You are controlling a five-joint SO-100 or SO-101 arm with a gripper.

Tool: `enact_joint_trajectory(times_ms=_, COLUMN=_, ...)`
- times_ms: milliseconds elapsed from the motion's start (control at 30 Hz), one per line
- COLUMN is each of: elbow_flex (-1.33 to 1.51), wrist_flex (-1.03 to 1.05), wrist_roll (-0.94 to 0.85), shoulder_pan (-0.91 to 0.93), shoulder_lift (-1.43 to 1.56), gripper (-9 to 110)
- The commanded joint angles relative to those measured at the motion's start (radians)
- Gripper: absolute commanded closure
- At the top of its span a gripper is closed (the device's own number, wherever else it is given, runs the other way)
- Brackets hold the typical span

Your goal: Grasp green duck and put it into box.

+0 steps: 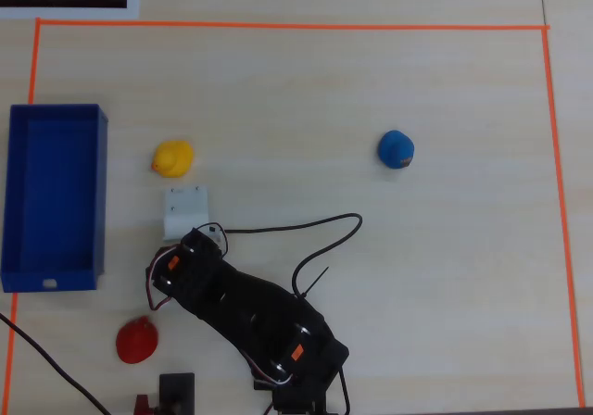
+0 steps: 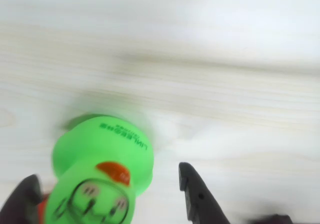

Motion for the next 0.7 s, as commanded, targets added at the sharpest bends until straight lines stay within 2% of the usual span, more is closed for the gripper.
enact_joint_trajectory(times_ms=0, elbow_flex=0.028, wrist_flex=-0.055, wrist_roll=0.032, shoulder_pan=-0.032, shoulder_lift=-0.02, gripper=77)
enact_joint_trajectory(times_ms=133, elbow_flex=0.064, wrist_flex=-0.115, wrist_roll=0.089, shoulder_pan=-0.054, shoulder_lift=-0.046, gripper=101)
enact_joint_trajectory(times_ms=300, elbow_flex=0.049, wrist_flex=-0.063, wrist_roll=0.077, shoulder_pan=-0.006, shoulder_lift=0.003, gripper=101)
enact_joint_trajectory(times_ms=400, elbow_flex=-0.017, wrist_flex=0.046, wrist_roll=0.061, shoulder_pan=0.048, shoulder_lift=0.091, gripper=101)
enact_joint_trajectory(times_ms=567, elbow_flex=-0.345, wrist_flex=0.296, wrist_roll=0.066, shoulder_pan=0.169, shoulder_lift=0.247, gripper=101)
enact_joint_trajectory(times_ms=667, elbow_flex=-0.644, wrist_flex=0.419, wrist_roll=0.101, shoulder_pan=0.176, shoulder_lift=0.201, gripper=101)
